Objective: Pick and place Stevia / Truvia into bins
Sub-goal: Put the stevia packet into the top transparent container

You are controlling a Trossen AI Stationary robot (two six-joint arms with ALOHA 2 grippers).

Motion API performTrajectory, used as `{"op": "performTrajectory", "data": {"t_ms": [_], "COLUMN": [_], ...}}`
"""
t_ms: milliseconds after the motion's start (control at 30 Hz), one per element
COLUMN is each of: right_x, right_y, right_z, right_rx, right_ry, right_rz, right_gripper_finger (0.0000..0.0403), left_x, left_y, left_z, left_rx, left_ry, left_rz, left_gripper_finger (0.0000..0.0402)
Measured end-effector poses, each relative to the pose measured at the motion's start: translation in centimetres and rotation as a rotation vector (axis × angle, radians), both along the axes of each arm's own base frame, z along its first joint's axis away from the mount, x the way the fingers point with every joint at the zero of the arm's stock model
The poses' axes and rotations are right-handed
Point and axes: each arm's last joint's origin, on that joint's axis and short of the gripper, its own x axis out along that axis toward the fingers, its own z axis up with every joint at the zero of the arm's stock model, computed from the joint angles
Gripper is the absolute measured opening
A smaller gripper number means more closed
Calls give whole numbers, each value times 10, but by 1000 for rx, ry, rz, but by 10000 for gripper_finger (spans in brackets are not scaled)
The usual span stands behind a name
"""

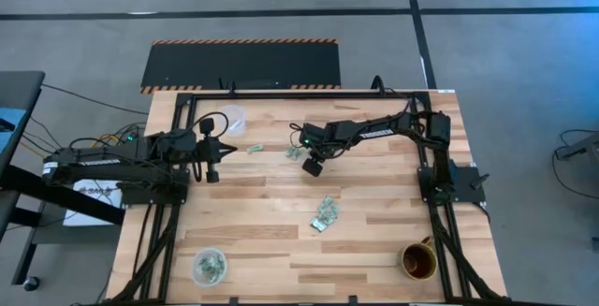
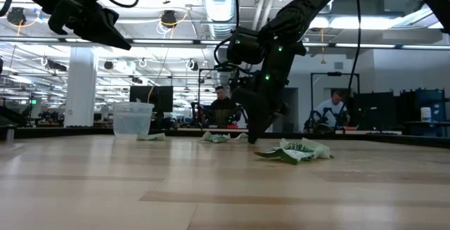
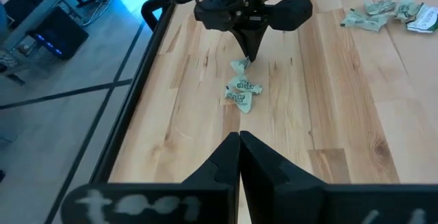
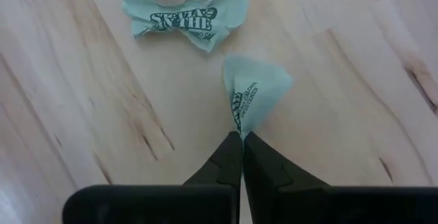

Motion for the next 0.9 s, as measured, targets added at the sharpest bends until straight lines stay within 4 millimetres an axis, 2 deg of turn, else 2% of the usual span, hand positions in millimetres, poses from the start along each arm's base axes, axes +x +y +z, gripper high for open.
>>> {"op": "performTrajectory", "data": {"t_ms": [200,333,500,900], "right_x": [-1,-3,-10,-25], "right_y": [1,4,18,64], "right_z": [0,0,8,97], "right_rx": [2,5,-30,-139], "right_ry": [15,43,90,-147], "right_rz": [14,20,52,168], "right_gripper_finger": [0,0,0,0], "left_x": [0,0,1,1], "left_y": [0,-1,-1,-1], "left_z": [0,0,1,2], "left_rx": [-32,-137,-193,-328], "left_ry": [-12,-51,-77,-134], "left_rz": [16,44,71,136], "left_gripper_finger": [0,0,0,0]}}
